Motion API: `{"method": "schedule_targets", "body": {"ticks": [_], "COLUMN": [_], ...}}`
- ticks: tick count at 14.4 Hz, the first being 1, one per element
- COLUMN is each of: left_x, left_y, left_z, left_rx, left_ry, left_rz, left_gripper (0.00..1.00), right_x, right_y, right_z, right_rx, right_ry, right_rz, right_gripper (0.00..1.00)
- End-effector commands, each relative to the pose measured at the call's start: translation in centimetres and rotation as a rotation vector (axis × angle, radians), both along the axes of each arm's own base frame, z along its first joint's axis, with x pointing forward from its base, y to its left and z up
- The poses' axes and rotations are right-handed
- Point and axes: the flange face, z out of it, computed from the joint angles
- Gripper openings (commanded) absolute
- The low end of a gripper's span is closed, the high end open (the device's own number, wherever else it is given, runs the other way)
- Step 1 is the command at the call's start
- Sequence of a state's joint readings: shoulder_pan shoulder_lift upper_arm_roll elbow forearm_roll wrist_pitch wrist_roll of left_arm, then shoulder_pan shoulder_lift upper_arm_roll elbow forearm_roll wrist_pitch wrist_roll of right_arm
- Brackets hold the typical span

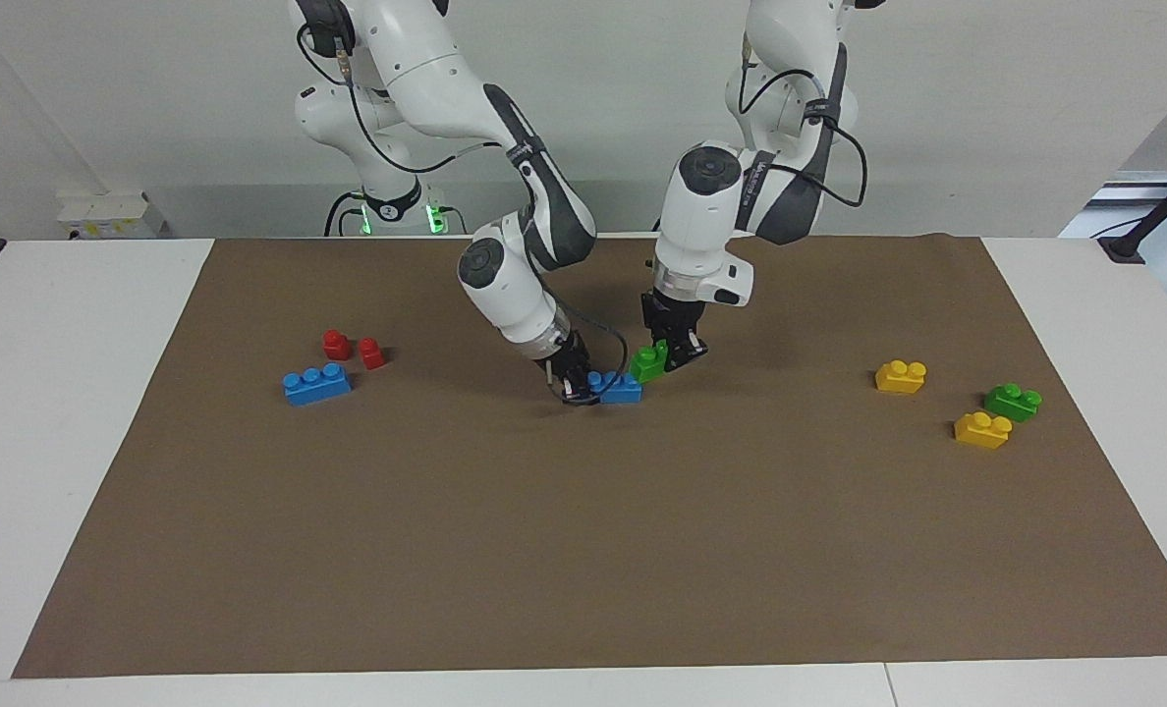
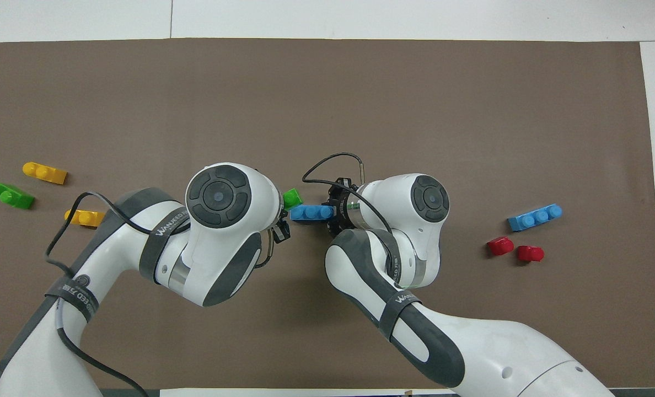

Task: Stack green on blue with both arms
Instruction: 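Press the green brick onto the blue brick held by the right gripper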

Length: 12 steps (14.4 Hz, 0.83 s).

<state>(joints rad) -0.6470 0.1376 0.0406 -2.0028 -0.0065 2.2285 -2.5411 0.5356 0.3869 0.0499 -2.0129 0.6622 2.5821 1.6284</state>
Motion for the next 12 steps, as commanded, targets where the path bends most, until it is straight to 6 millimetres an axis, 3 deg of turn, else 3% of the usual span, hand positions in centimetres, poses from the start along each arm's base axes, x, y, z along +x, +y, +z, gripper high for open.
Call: {"method": "schedule_targets", "body": {"ticks": [1,8,12], "left_x": [-0.6,-0.3,-0.7], "left_y": [-1.0,-1.8,-2.2], "left_z": [-1.0,-4.2,-4.4], "left_rx": [0.006,0.04,0.045], "left_ry": [-0.031,-0.003,-0.001], "left_rz": [-0.088,-0.208,-0.271], "left_gripper": [0.0,0.0,0.0], "right_x": [-0.7,-0.6,-0.5], "right_y": [-1.0,-1.1,-1.2], "right_z": [-1.3,-1.2,-1.2], "right_rx": [-0.01,-0.009,-0.009], "right_ry": [0.0,-0.001,-0.003], "right_rz": [-0.02,-0.023,-0.025], "right_gripper": [0.0,0.0,0.0]}}
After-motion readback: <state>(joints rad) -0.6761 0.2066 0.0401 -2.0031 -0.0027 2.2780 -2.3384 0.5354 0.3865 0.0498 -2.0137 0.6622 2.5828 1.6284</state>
